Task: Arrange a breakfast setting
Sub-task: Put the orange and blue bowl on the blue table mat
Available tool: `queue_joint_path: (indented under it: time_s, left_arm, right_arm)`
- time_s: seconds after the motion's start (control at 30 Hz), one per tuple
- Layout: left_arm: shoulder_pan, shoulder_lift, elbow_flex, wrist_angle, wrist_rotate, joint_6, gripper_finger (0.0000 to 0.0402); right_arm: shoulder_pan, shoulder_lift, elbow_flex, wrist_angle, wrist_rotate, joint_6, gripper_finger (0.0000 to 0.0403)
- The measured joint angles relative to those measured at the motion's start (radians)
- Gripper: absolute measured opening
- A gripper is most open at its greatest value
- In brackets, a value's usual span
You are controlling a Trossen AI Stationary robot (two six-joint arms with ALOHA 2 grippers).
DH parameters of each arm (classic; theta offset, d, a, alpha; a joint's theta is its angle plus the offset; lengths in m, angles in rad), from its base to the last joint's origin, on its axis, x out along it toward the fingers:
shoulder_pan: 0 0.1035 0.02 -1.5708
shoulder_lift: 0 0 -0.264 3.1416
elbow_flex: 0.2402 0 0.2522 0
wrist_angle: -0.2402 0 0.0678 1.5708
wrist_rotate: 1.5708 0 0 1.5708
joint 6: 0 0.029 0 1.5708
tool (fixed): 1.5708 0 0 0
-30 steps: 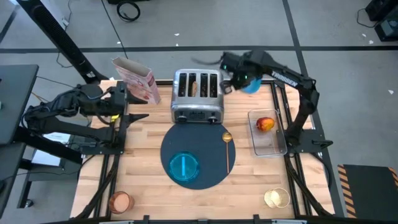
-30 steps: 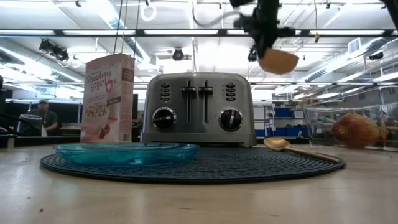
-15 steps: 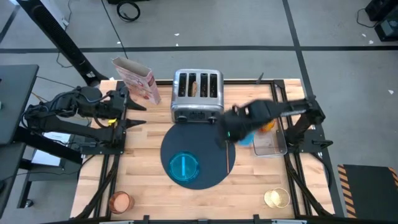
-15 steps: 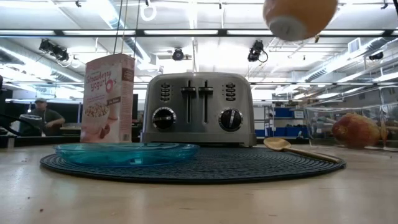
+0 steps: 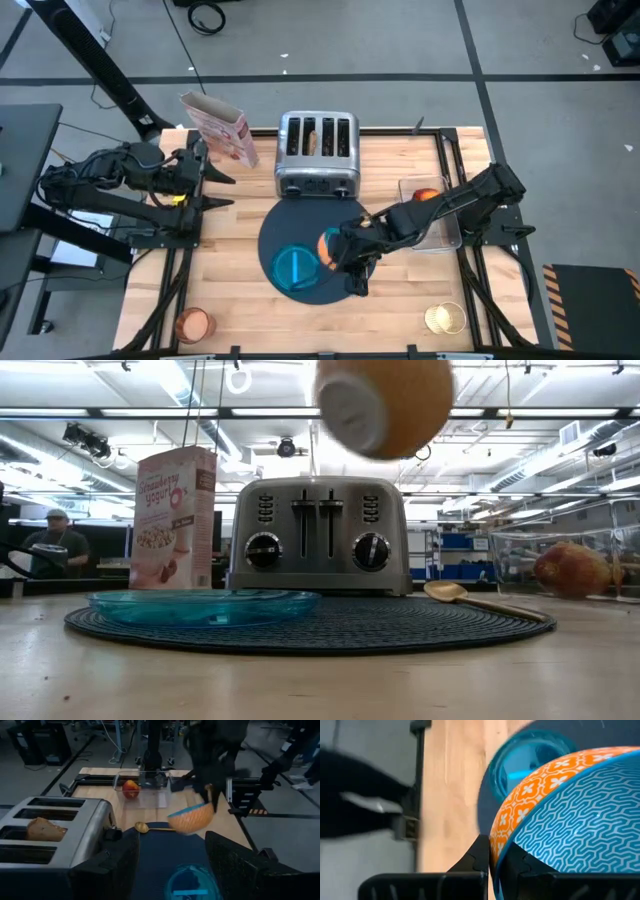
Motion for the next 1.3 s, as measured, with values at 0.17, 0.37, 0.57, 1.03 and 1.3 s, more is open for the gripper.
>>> queue_joint_path:
  time_s: [0.17, 0.37, 0.57, 1.03, 1.3]
  left_arm:
    - [-0.025, 0.000, 0.000, 0.000, -0.001, -0.098, 0.0231]
    - [-0.036, 0.000, 0.000, -0.001, -0.001, -0.128, 0.0231]
    - [-0.036, 0.000, 0.000, -0.003, -0.002, -0.115, 0.0231]
    - [-0.036, 0.000, 0.000, -0.006, -0.005, -0.068, 0.0231]
    - [-0.036, 0.000, 0.000, -0.009, -0.005, -0.068, 0.0231]
  right_arm:
    - [-0.055, 0.002, -0.106, 0.044, -0.016, -0.325, 0.0019]
    - [-0.131, 0.036, -0.089, -0.078, -0.006, -0.587, 0.0019]
    - [-0.157, 0.164, 0.015, -0.237, 0.027, -0.770, 0.0019]
    - [-0.156, 0.403, 0.192, -0.322, 0.231, -1.025, 0.0019]
    - [-0.146, 0.426, 0.190, -0.318, 0.244, -1.063, 0.0019]
